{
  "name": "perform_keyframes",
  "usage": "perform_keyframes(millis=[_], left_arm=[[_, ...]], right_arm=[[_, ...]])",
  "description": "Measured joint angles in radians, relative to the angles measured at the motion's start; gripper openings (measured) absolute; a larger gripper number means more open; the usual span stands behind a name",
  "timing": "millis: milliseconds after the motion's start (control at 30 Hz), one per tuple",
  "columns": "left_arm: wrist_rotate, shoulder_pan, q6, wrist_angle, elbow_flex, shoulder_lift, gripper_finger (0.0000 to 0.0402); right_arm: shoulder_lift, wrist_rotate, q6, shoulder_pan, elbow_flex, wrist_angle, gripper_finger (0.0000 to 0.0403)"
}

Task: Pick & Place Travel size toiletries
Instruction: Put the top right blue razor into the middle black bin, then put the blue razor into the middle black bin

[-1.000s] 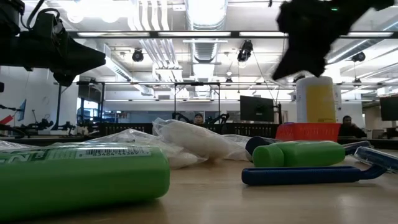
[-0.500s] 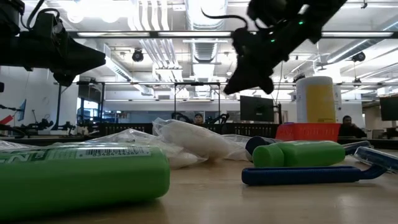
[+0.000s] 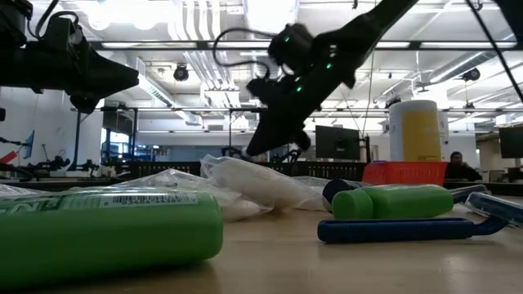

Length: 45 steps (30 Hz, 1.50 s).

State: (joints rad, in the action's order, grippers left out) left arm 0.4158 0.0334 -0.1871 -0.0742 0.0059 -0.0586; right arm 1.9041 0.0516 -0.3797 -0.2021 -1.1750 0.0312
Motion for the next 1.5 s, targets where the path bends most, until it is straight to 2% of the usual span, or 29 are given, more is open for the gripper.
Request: perform_keyframes(millis=[200, 433, 533, 700, 800, 1000, 1200, 1500], left_arm=[[0.002, 0.000, 0.000, 0.000, 0.000, 0.000, 0.0115], [0.002, 0.000, 0.000, 0.000, 0.000, 0.000, 0.0115], [0.001, 0.000, 0.000, 0.000, 0.000, -0.001, 0.0115], [-0.003, 0.000, 0.000, 0.001, 0.000, -0.005, 0.0115], [-0.004, 0.000, 0.000, 0.001, 0.000, -0.008, 0.0115], [-0.004, 0.000, 0.000, -0.005, 0.000, -0.008, 0.0115], [-0.003, 0.000, 0.000, -0.008, 0.000, -0.008, 0.0115], [-0.003, 0.000, -0.004, -0.009, 0.000, -0.008, 0.0115]], right_arm=[[0.043, -0.008, 0.044, -0.011, -0.061, 0.073, 0.0059], [-0.060, -0.031, 0.077, 0.005, -0.042, 0.159, 0.0140], [-0.138, -0.037, 0.094, 0.044, -0.031, 0.315, 0.0170], [-0.257, -0.178, -0.029, 0.155, 0.022, 0.623, 0.0195], [-0.325, -0.190, -0.138, 0.224, 0.089, 0.708, 0.0201], [-0.464, -0.146, -0.383, 0.356, 0.241, 0.714, 0.0192], [-0.537, -0.129, -0.425, 0.460, 0.332, 0.671, 0.0175], [-0.498, -0.185, -0.482, 0.473, 0.399, 0.657, 0.0150]])
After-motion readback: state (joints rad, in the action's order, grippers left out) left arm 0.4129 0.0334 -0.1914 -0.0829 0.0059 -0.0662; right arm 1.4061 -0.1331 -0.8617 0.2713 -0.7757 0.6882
